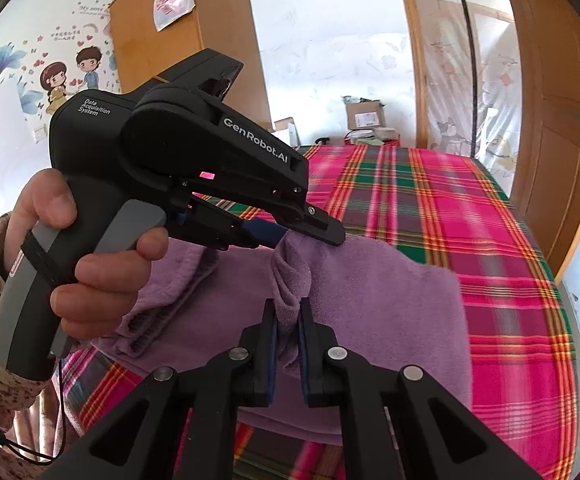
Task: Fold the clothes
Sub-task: 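Open both grippers to release the folded pants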
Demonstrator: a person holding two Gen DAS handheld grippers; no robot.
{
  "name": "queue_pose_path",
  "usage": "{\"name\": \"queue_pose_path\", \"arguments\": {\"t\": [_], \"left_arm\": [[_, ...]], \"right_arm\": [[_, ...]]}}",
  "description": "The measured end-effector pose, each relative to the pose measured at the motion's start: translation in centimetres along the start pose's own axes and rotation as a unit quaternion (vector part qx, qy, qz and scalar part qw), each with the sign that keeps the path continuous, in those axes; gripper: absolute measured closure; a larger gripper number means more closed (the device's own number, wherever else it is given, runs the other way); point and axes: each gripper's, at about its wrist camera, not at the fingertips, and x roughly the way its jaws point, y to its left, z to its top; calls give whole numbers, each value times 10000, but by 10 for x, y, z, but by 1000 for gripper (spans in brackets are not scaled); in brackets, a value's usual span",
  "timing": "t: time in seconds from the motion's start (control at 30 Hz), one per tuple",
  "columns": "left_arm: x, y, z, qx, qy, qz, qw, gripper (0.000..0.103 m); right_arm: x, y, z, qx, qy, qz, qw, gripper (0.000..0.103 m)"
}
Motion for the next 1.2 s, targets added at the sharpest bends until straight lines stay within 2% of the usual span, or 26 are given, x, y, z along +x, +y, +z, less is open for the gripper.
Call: {"name": "queue_pose_path", "arguments": {"t": [0.57,0.77,0.87,0.97,1.07,1.2], "left_arm": [[7,53,2,-421,69,204,9989,76],[1,58,0,-417,63,328,9986,76],[-3,59,-2,-400,41,389,9984,76],[-13,59,-3,-385,-168,560,9975,74],[-27,52,-7,-290,-559,793,9949,74],[-37,42,-13,-153,-778,825,9934,73]], "right_arm": [[52,16,-7,0,452,150,9989,94],[68,17,-11,168,633,228,9976,87],[68,18,-12,201,706,466,9962,85],[61,14,-12,356,732,786,9936,85],[49,2,-11,610,651,978,9912,84],[29,-25,-5,832,331,779,9929,83]]}}
